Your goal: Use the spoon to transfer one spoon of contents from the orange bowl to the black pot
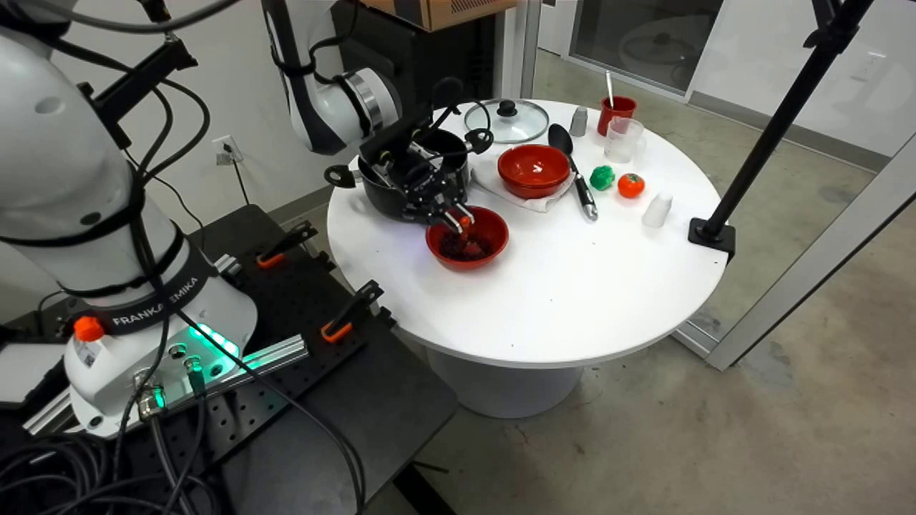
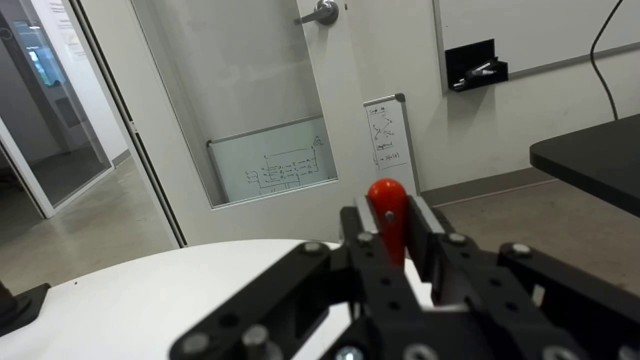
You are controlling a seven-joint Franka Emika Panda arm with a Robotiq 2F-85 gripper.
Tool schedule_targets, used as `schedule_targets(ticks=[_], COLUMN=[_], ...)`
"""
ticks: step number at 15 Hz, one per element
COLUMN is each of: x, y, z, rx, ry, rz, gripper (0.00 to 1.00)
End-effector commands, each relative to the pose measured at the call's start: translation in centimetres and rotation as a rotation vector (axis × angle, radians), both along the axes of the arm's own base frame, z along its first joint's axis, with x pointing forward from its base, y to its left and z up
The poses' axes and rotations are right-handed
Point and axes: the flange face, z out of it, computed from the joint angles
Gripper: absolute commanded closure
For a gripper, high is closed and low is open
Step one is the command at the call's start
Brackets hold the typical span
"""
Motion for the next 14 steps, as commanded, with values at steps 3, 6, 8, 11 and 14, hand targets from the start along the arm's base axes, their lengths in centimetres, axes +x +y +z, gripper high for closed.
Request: schedule_targets(ticks=[3, 6, 8, 11, 14], x=[-0.24, -0.32, -0.32, -0.01, 0.51], y=[0.95, 1.17, 1.30, 1.15, 0.79], z=[-0.81, -1.04, -1.20, -1.33, -1.44], rx=[0.017, 0.049, 0.083, 0.133, 0.193], ry=[0.027, 0.035, 0.035, 0.039, 0.049], rz=[0.011, 0.000, -0.012, -0.049, -0.114], gripper=[0.95, 0.95, 0.95, 0.95, 0.95])
